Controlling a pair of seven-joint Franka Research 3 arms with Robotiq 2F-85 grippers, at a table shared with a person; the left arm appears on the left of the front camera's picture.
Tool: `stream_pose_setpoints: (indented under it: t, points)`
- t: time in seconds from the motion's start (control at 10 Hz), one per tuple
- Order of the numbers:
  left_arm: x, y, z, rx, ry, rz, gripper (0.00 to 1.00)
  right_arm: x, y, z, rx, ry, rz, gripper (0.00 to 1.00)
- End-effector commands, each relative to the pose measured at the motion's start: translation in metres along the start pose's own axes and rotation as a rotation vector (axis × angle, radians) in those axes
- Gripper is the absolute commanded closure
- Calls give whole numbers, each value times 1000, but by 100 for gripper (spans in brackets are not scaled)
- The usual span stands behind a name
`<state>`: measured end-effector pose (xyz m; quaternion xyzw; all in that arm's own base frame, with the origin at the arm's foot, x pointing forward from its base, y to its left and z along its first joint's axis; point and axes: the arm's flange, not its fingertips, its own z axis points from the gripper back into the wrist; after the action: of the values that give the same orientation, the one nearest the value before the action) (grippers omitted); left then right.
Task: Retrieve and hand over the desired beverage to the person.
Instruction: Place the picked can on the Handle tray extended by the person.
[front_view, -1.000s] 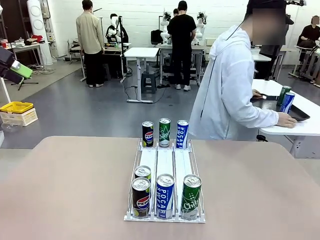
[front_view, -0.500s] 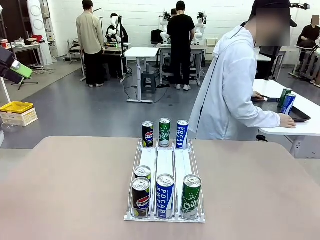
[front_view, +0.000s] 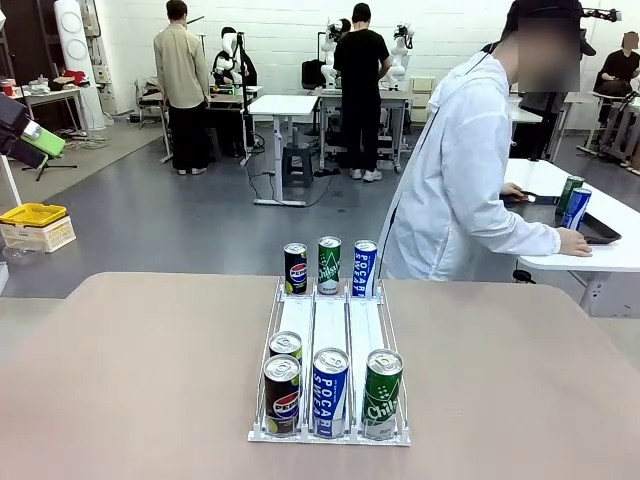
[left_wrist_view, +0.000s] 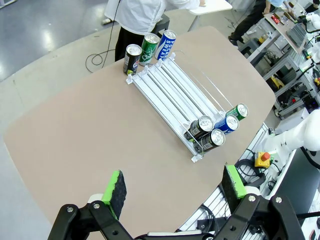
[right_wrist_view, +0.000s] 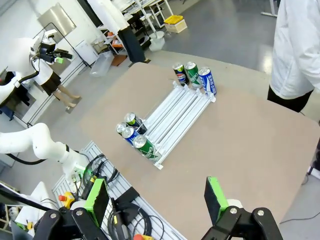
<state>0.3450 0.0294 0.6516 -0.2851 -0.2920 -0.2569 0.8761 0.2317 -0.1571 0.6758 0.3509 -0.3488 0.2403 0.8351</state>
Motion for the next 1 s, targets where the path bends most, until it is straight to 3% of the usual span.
stream_pose_setpoints:
  t: [0.0, 0.9]
  points:
    - [0, 1, 0, -1, -2, 1, 0, 1, -1, 0, 28, -24, 14, 0]
    - [0, 1, 0, -1, -2, 1, 0, 1, -1, 0, 28, -24, 14, 0]
